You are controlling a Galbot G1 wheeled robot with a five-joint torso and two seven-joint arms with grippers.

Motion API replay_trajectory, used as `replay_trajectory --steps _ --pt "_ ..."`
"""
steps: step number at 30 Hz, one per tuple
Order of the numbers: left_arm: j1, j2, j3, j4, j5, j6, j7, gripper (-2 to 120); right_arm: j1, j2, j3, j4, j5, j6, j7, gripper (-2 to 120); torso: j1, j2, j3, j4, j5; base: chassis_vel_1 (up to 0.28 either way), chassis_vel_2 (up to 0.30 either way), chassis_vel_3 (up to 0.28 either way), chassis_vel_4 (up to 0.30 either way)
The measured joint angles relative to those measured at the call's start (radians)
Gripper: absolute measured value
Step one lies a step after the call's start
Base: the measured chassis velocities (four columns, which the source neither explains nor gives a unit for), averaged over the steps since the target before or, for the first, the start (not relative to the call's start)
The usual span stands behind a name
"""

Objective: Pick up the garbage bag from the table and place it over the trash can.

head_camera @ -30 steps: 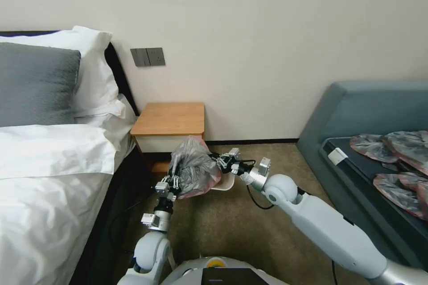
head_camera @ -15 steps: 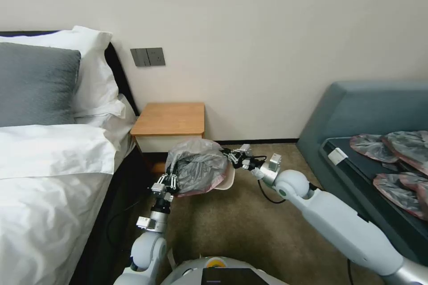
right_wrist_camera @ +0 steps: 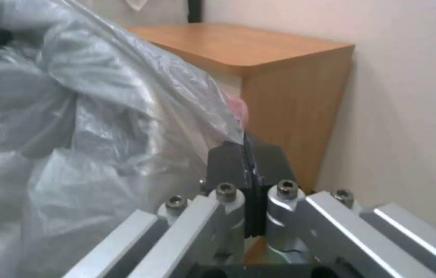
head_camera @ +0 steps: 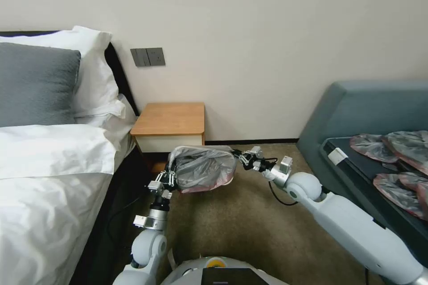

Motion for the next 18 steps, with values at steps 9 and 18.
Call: replay_trajectory --steps 9,18 --pt "0.002 -0.004 0.016 -0.027 -0.034 0.081 -0.065 11 -0.053 0.000 0.045 0.001 -0.047 0.021 -0.033 14 0.000 0.000 0.000 0.0002 0.0000 0.000 0.000 0.000 0.000" --pt "0.001 -0.012 0.021 -0.046 -0.037 0.201 -0.168 11 -0.142 0.014 0.140 0.029 -0.135 0.097 -0.071 47 0.000 0.000 0.000 0.0001 -0.0002 0.000 0.000 0.000 0.000"
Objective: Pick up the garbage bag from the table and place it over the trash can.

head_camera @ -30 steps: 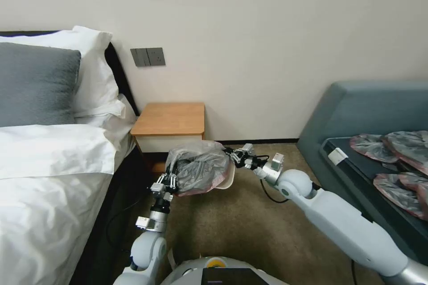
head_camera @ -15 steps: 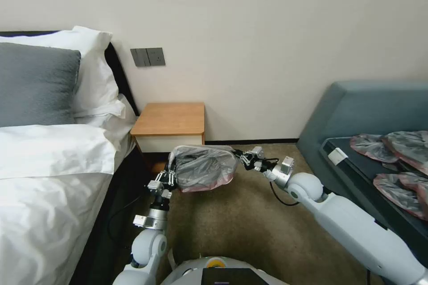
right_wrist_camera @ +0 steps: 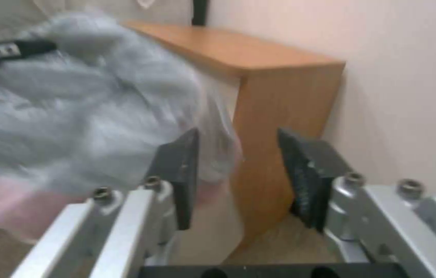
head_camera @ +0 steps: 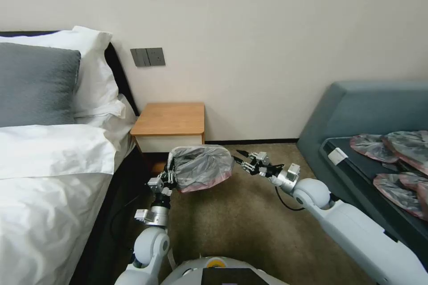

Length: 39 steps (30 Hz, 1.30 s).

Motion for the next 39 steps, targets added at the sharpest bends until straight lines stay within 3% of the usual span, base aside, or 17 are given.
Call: replay_trajectory --steps 3,6,7,9,16,25,39 --pt "0.002 -0.005 -0.004 -0.005 0.011 0.024 -0.024 11 -0.022 0.011 0.031 0.017 -0.052 0.037 -0.006 55 0.000 0.000 0.000 -0.0003 0.0000 0.000 0.000 0.000 0.000" --pt "0.024 -0.027 -0.018 -0.023 0.034 0.068 -0.076 11 -0.028 0.061 0.064 0.031 -0.239 0.132 -0.018 69 0.000 0.000 0.000 0.0003 0.0003 0.000 0.000 0.000 0.000" --pt "0.024 -0.027 -0.018 -0.023 0.034 0.068 -0.076 11 -0.028 0.061 0.064 0.031 -0.239 0.132 -0.018 69 0.000 0.000 0.000 0.0003 0.0003 0.000 0.000 0.000 0.000" --pt "0.036 -0.037 -0.022 -0.040 0.048 0.109 -0.123 11 -0.044 0.113 0.076 0.060 -0.403 0.218 -0.017 79 0.000 0.000 0.000 0.0003 -0.0002 0.000 0.000 0.000 0.000" --pt "0.023 -0.034 -0.022 -0.067 0.048 0.161 -0.153 11 -0.088 0.148 -0.027 0.120 -0.653 0.295 -0.016 100 0.000 0.000 0.000 -0.0006 0.0000 0.000 0.000 0.000 0.000" --pt "0.015 -0.033 -0.005 -0.062 0.039 0.164 -0.149 11 -0.040 0.165 -0.071 0.080 -0.861 0.328 -0.035 100 0.000 0.000 0.000 -0.0002 0.0001 0.000 0.000 0.000 0.000" --pt "0.021 -0.036 0.006 -0.062 0.024 0.157 -0.133 11 -0.023 0.215 -0.097 0.034 -0.922 0.346 -0.060 100 0.000 0.000 0.000 0.0000 0.0002 0.000 0.000 0.000 0.000"
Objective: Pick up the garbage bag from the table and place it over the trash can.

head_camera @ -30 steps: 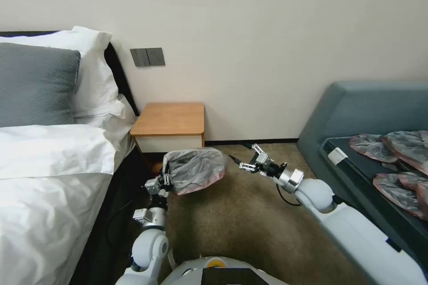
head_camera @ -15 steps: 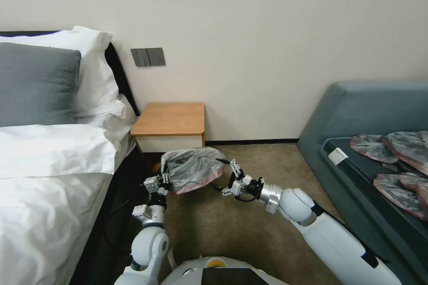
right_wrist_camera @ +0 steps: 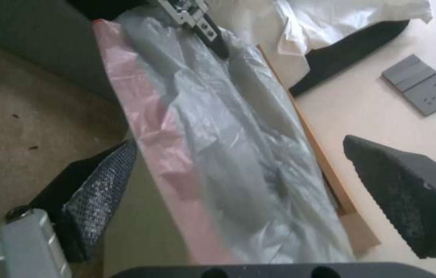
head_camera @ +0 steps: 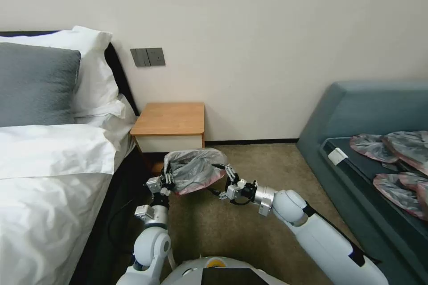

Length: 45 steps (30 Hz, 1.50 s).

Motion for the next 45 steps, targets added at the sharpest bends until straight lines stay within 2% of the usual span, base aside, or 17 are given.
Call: replay_trajectory --steps 3,6,7,9,10,14,15,17,19,23,24,27,29,31,45 --pt "0.003 0.000 0.002 0.000 0.000 -0.001 0.001 11 0.003 0.008 -0.002 -0.004 -0.009 0.004 -0.001 99 0.000 0.000 0.000 0.0000 -0.0001 0.000 0.000 0.000 0.000" --pt "0.006 -0.001 0.005 0.000 0.000 -0.002 0.002 11 0.005 0.016 -0.007 -0.011 -0.015 0.007 -0.006 88 0.000 0.000 0.000 -0.0001 -0.0001 0.000 0.000 0.000 0.000" --pt "0.006 -0.001 0.005 0.000 0.000 -0.002 0.002 11 0.005 0.016 -0.007 -0.011 -0.015 0.007 -0.006 88 0.000 0.000 0.000 -0.0001 -0.0001 0.000 0.000 0.000 0.000" --pt "0.005 -0.001 0.005 -0.001 0.000 -0.002 0.002 11 0.004 0.016 -0.007 -0.012 -0.016 0.009 -0.010 76 0.000 0.000 0.000 -0.0001 0.0000 0.000 0.000 0.000 0.000" --pt "0.005 -0.001 0.005 -0.001 0.000 -0.002 0.002 11 0.004 0.016 -0.007 -0.012 -0.016 0.009 -0.010 76 0.000 0.000 0.000 -0.0001 0.0000 0.000 0.000 0.000 0.000" --pt "0.004 -0.001 0.005 -0.001 0.000 -0.002 0.003 11 0.002 0.014 -0.004 -0.012 -0.016 0.011 -0.012 59 0.000 0.000 0.000 -0.0001 0.0000 0.000 0.000 0.000 0.000" --pt "0.004 -0.001 0.005 -0.001 0.000 -0.002 0.003 11 0.002 0.014 -0.004 -0.012 -0.016 0.011 -0.012 59 0.000 0.000 0.000 -0.0001 0.0000 0.000 0.000 0.000 0.000" --pt "0.004 -0.001 0.005 -0.001 0.000 -0.002 0.003 11 0.001 0.014 -0.003 -0.011 -0.017 0.013 -0.014 47 0.000 0.000 0.000 -0.0001 0.0000 0.000 0.000 0.000 0.000" --pt "0.004 -0.001 0.006 -0.001 0.000 -0.002 0.003 11 0.001 0.014 -0.003 -0.010 -0.016 0.013 -0.014 44 0.000 0.000 0.000 -0.0001 0.0000 0.000 0.000 0.000 0.000" --pt "0.004 -0.001 0.007 -0.003 0.000 -0.003 0.003 11 -0.003 0.015 -0.003 -0.013 -0.013 0.019 -0.015 28 0.000 0.000 0.000 -0.0001 -0.0001 0.000 0.000 0.000 0.000" --pt "0.004 -0.001 0.007 -0.003 0.000 -0.003 0.003 11 -0.003 0.015 -0.003 -0.013 -0.013 0.019 -0.015 28 0.000 0.000 0.000 -0.0001 -0.0001 0.000 0.000 0.000 0.000" --pt "0.006 -0.002 0.008 -0.006 0.000 -0.003 0.004 11 -0.005 0.015 -0.004 -0.016 -0.004 0.021 -0.022 10 0.000 0.000 0.000 -0.0001 0.0000 0.000 0.000 0.000 0.000" --pt "0.006 -0.001 0.008 -0.007 0.000 -0.003 0.004 11 -0.004 0.015 -0.005 -0.016 0.000 0.021 -0.024 9 0.000 0.000 0.000 -0.0001 0.0000 0.000 0.000 0.000 0.000" --pt "0.006 0.001 0.008 -0.011 0.000 -0.003 0.006 11 0.004 0.011 -0.008 -0.015 0.012 0.018 -0.033 0 0.000 0.000 0.000 0.0000 0.0000 0.000 0.000 0.000 0.000" --pt "-0.006 -0.009 0.002 0.002 -0.002 -0.004 -0.005 11 -0.036 -0.001 -0.007 0.009 0.085 0.000 -0.074 0 0.000 0.000 0.000 -0.0003 -0.0001 0.000 0.000 0.000 0.000"
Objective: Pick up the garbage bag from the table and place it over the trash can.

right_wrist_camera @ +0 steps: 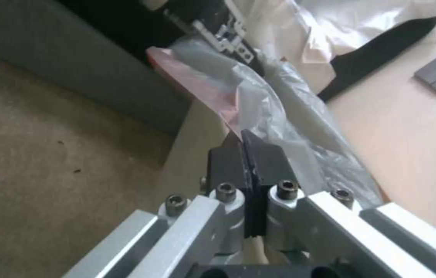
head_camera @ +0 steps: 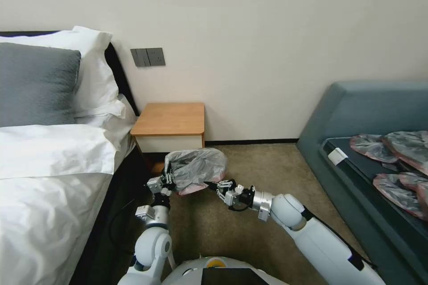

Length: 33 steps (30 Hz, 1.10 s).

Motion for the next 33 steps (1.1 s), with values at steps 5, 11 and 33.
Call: replay_trajectory --steps 5,11,33 --pt "-0.001 -0.002 -0.003 -0.016 -0.038 0.014 -0.011 11 -0.003 -0.004 0.007 -0.018 0.017 0.001 -0.012 0 0.000 0.000 0.000 0.0001 0.0002 0.000 0.000 0.000 0.000" --pt "0.005 -0.001 -0.007 -0.065 -0.165 0.064 -0.040 11 -0.004 0.003 0.015 -0.051 0.033 0.003 -0.026 0 0.000 0.000 0.000 0.0002 0.0002 0.000 0.000 0.000 0.000" --pt "0.015 -0.004 -0.033 -0.112 -0.313 0.127 -0.086 11 -0.090 0.009 0.058 -0.041 0.123 0.066 -0.060 8 0.000 0.000 0.000 0.0002 0.0000 0.000 0.000 0.000 0.000"
